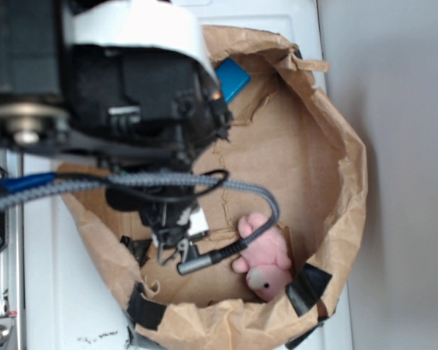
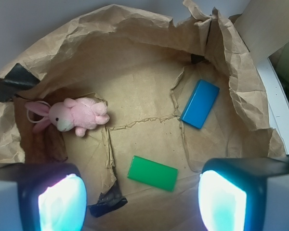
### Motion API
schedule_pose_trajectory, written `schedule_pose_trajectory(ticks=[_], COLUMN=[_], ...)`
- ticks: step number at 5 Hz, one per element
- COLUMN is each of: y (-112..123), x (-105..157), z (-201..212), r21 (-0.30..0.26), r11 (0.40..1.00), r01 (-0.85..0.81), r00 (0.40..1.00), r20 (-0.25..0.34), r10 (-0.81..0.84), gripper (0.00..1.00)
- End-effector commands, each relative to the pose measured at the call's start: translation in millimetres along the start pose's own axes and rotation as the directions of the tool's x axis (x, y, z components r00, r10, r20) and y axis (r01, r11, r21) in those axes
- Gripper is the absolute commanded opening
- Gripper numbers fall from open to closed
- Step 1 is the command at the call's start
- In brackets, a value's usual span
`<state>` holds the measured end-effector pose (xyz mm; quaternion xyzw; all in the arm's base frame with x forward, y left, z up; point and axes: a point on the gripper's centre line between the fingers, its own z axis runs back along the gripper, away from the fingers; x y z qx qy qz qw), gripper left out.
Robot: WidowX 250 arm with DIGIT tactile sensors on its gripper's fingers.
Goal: Grab the blue block.
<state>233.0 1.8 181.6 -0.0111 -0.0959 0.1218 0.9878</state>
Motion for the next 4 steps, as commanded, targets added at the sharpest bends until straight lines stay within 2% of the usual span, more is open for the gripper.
schedule_pose_trajectory(ticks=[1, 2, 3, 4], y=[4, 11, 19, 27], x=[5, 11, 23, 45], z=[8, -22, -53, -85], r21=[-0.003, -0.035, -0.009, 0.037], r11=[1.000, 0.998, 0.994, 0.987], r01=[0.002, -0.061, -0.111, -0.156], r00=[1.000, 0.998, 0.993, 0.987], r20=[0.031, 0.020, 0.038, 0.051], r10=[-0.002, 0.062, 0.112, 0.154], gripper=[1.00, 1.00, 1.00, 1.00])
